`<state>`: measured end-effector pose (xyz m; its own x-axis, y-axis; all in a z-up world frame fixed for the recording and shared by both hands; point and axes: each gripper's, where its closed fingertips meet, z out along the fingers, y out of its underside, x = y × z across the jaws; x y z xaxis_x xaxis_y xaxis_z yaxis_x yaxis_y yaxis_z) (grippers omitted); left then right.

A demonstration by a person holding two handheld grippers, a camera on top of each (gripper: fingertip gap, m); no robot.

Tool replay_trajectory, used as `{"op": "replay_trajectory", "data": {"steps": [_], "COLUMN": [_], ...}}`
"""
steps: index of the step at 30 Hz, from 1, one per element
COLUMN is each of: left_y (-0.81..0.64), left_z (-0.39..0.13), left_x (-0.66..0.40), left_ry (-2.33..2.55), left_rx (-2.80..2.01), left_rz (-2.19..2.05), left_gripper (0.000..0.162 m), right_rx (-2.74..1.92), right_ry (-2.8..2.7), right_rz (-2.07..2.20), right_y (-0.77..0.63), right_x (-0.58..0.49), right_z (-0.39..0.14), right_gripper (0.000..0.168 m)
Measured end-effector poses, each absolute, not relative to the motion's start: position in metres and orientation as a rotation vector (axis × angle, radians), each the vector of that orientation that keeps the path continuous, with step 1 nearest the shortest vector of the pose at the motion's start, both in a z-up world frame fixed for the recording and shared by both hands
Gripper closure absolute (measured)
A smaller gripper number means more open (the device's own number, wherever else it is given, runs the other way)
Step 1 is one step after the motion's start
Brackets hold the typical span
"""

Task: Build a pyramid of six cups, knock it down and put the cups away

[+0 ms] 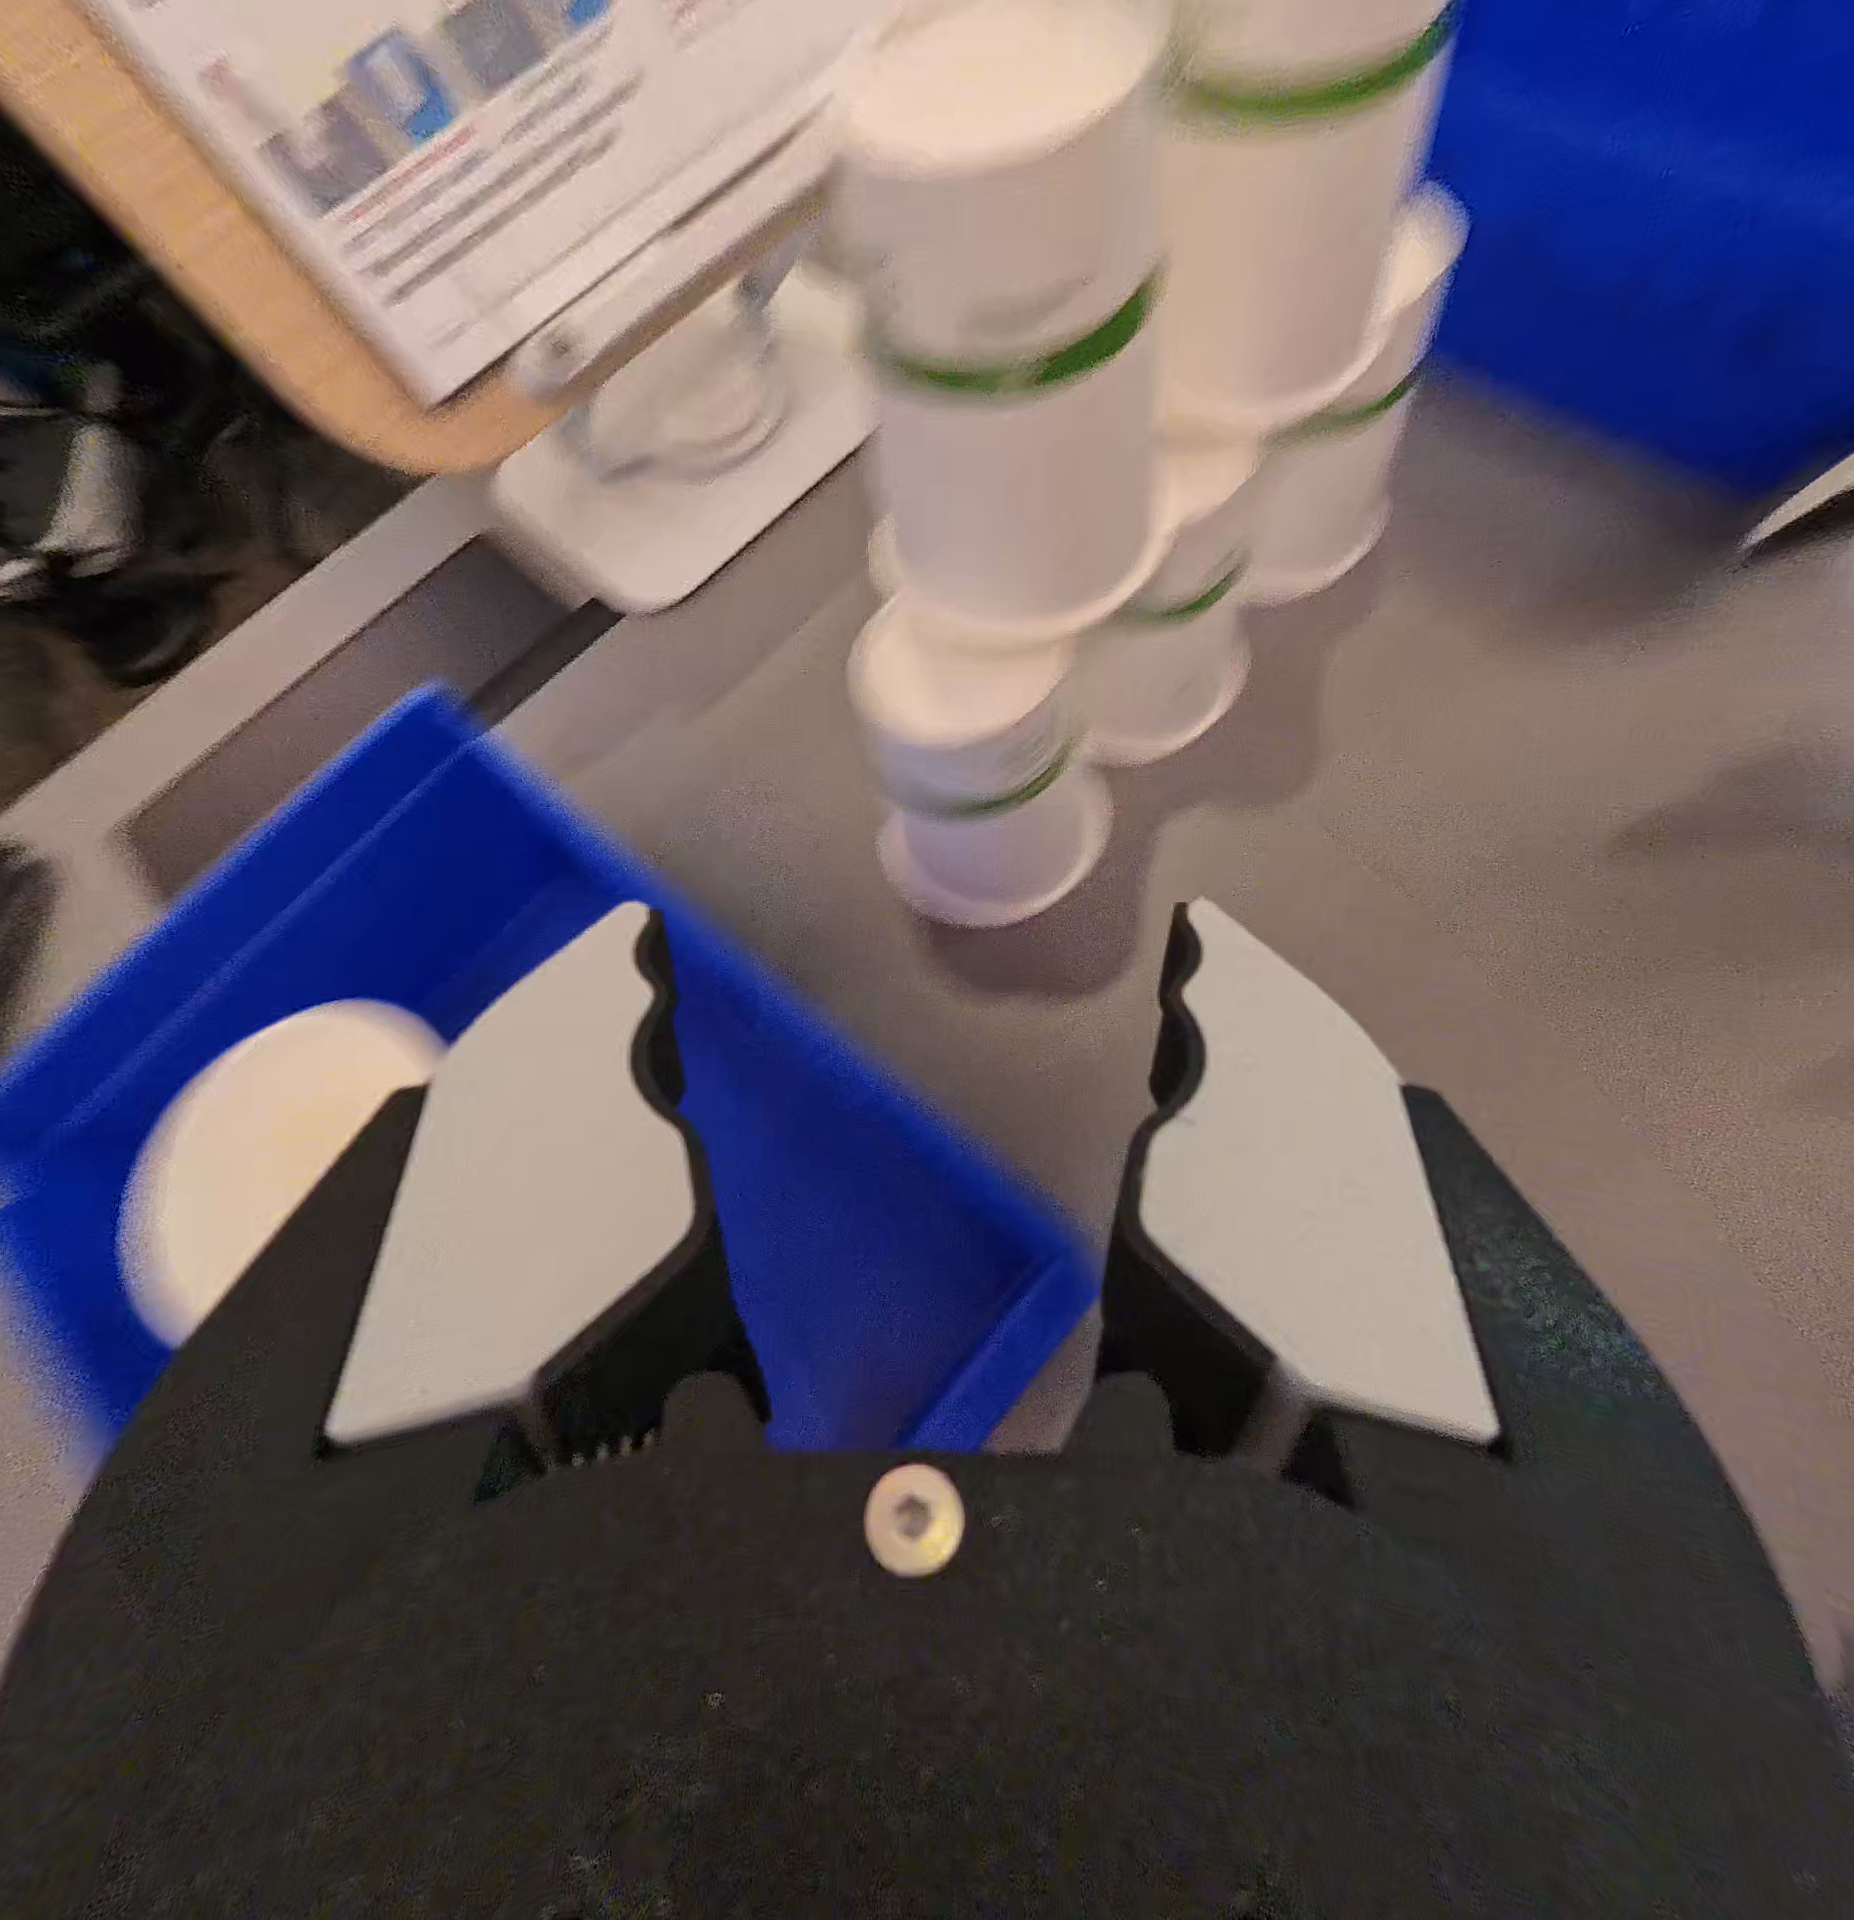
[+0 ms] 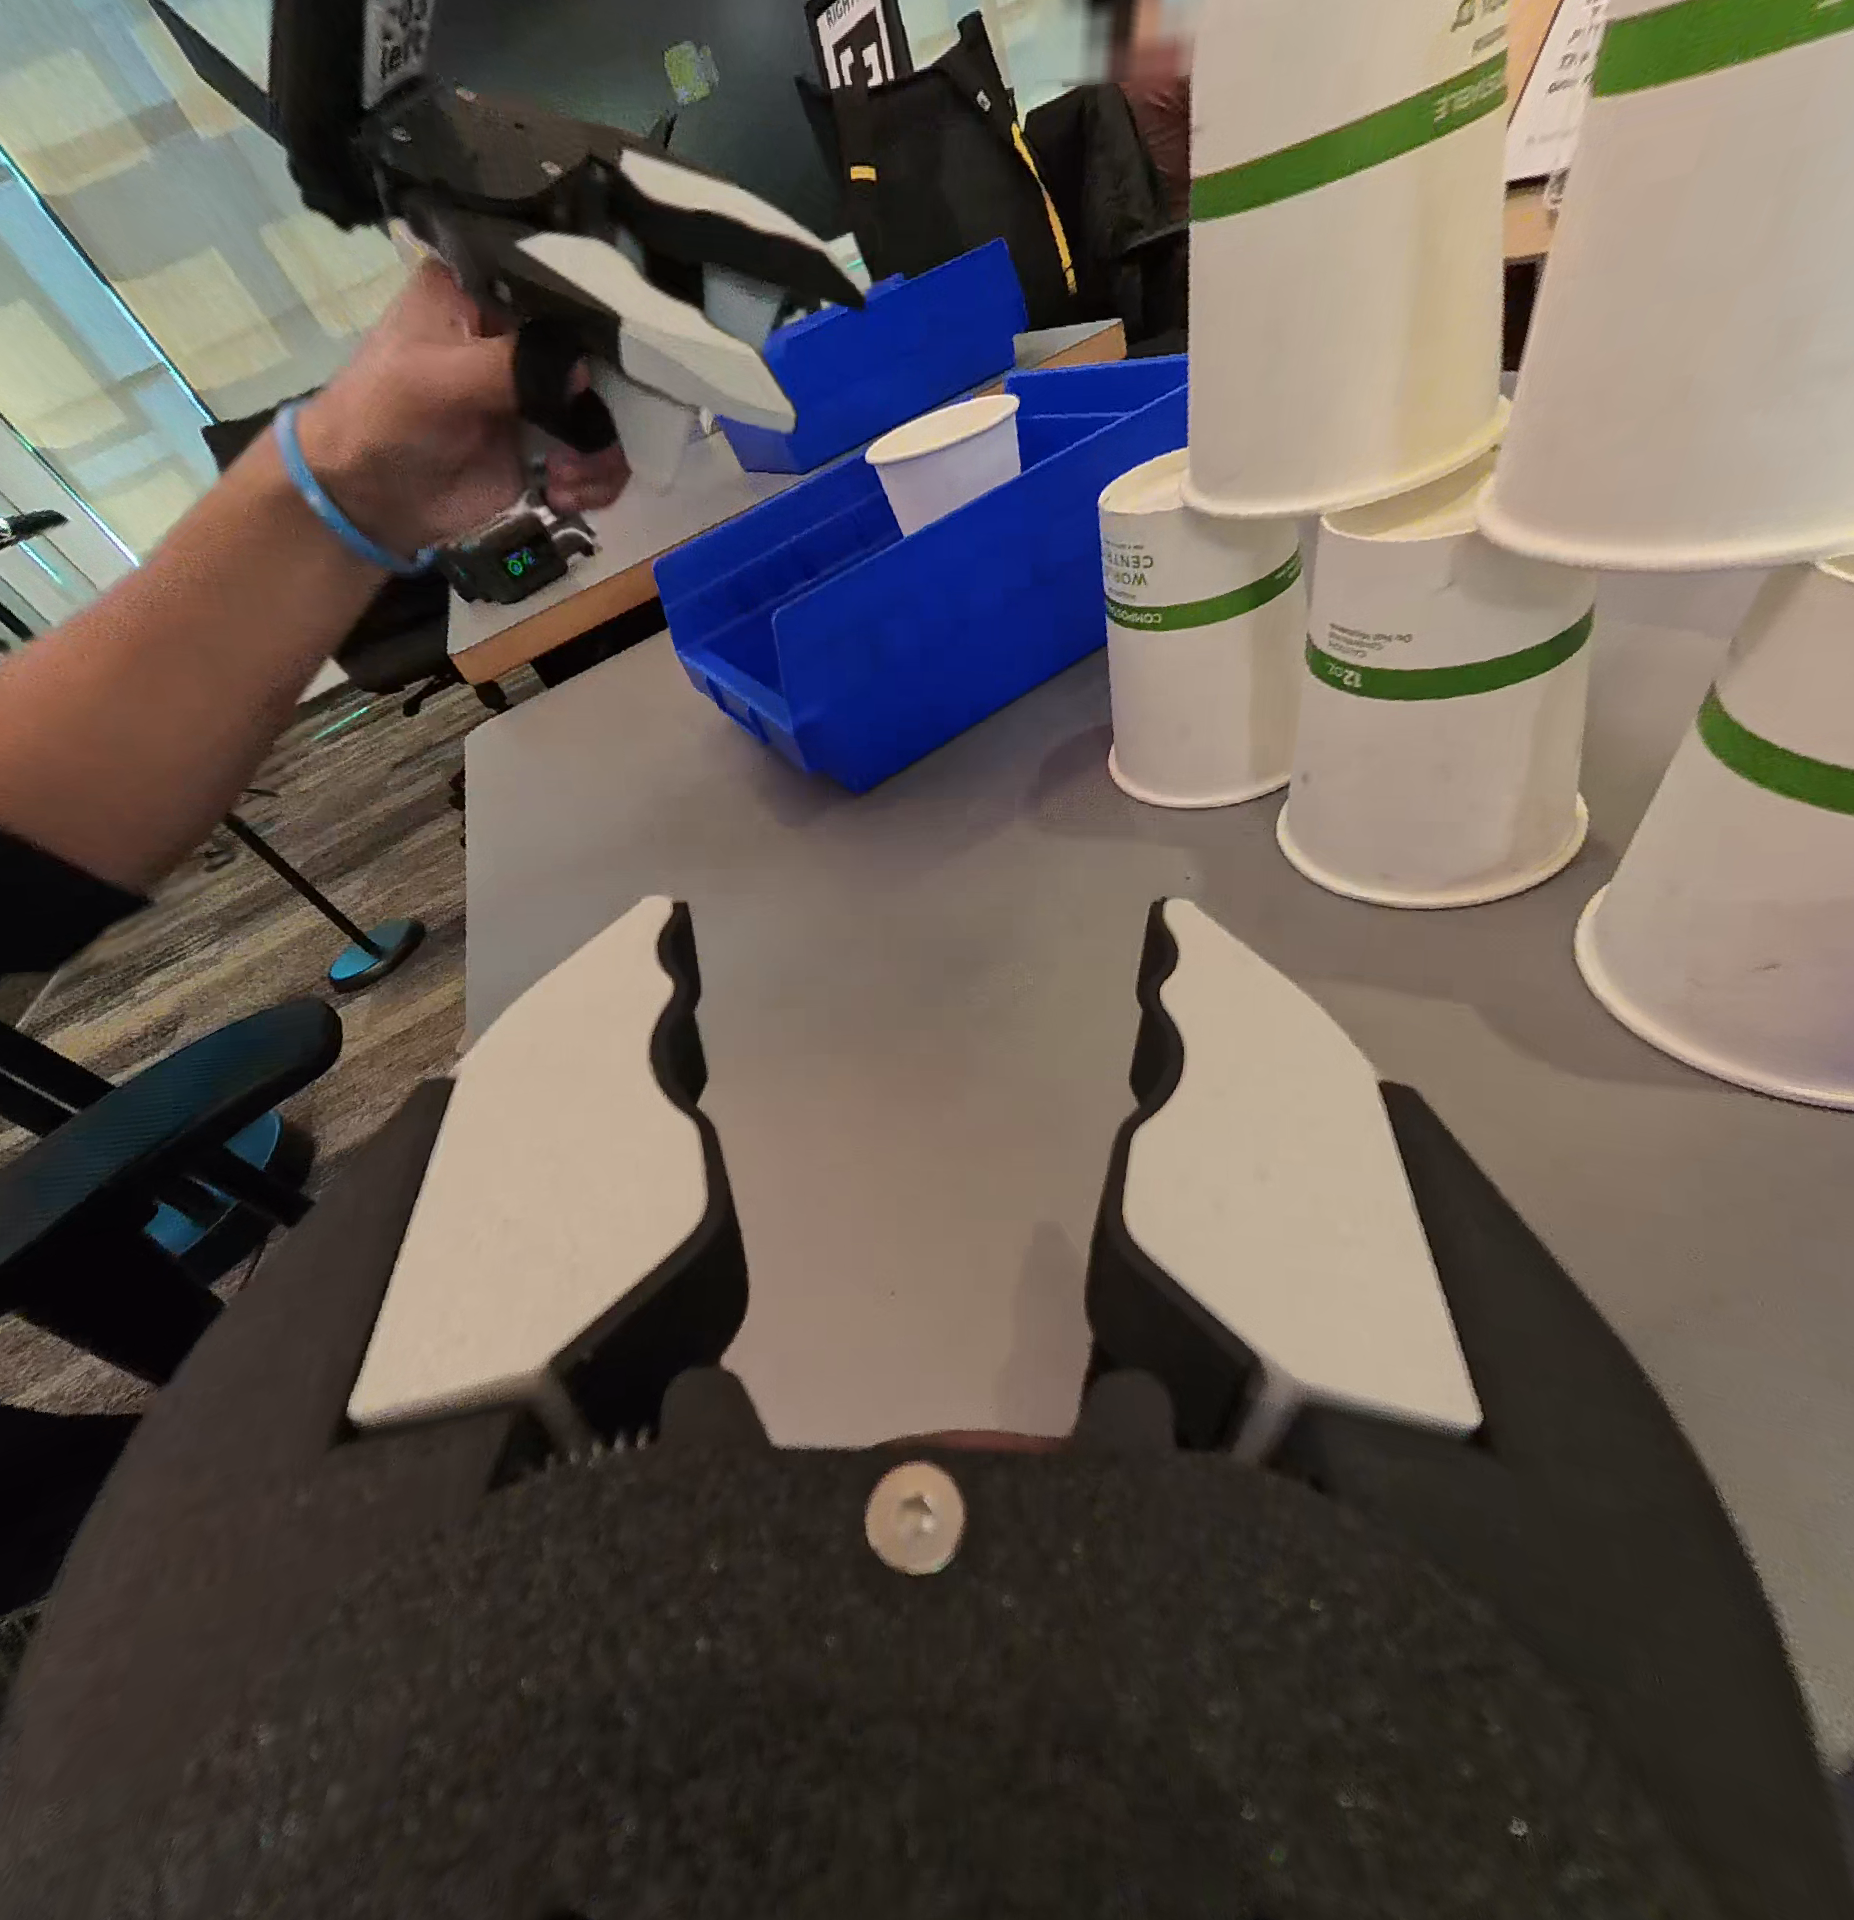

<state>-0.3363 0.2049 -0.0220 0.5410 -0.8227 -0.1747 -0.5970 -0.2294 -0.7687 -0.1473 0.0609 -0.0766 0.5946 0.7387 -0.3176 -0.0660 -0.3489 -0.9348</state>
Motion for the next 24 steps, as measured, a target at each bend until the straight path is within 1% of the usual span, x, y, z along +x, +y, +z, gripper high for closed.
{"op": "replay_trajectory", "data": {"steps": [1,3,5,6,10,14,15,17,19,24], "left_y": [0.214,0.235,0.26,0.268,0.283,0.296,0.298,0.297,0.296,0.283], "left_z": [-0.027,-0.042,-0.055,-0.063,-0.094,-0.116,-0.119,-0.121,-0.121,-0.11], "left_x": [-0.361,-0.406,-0.441,-0.451,-0.453,-0.454,-0.455,-0.455,-0.457,-0.463], "left_ry": [1.213,1.337,1.415,1.453,1.586,1.688,1.698,1.72,1.697,1.598], "left_rx": [-1.968,-2.051,-2.12,-2.157,-2.27,-2.292,-2.301,-2.308,-2.327,-2.307], "left_rz": [-0.231,-0.013,0.182,0.22,0.175,0.306,0.33,0.326,0.311,0.185], "left_gripper": [0.075,0.085,0.084,0.088,0.093,0.103,0.112,0.155,0.161,0.161], "right_rx": [-1.741,-1.755,-1.764,-1.767,-1.778,-1.793,-1.795,-1.801,-1.8,-1.805], "right_ry": [-0.565,-0.586,-0.606,-0.613,-0.612,-0.579,-0.574,-0.566,-0.561,-0.572], "right_rz": [0.93,0.929,0.916,0.911,0.911,0.945,0.949,0.95,0.955,0.96], "right_y": [0.06,0.06,0.059,0.059,0.06,0.062,0.062,0.062,0.062,0.061], "right_x": [-0.15,-0.153,-0.156,-0.157,-0.155,-0.15,-0.149,-0.147,-0.146,-0.148], "right_z": [-0.078,-0.083,-0.087,-0.088,-0.093,-0.096,-0.097,-0.098,-0.098,-0.099], "right_gripper": [0.088,0.088,0.088,0.088,0.089,0.092,0.092,0.092,0.093,0.094]}}
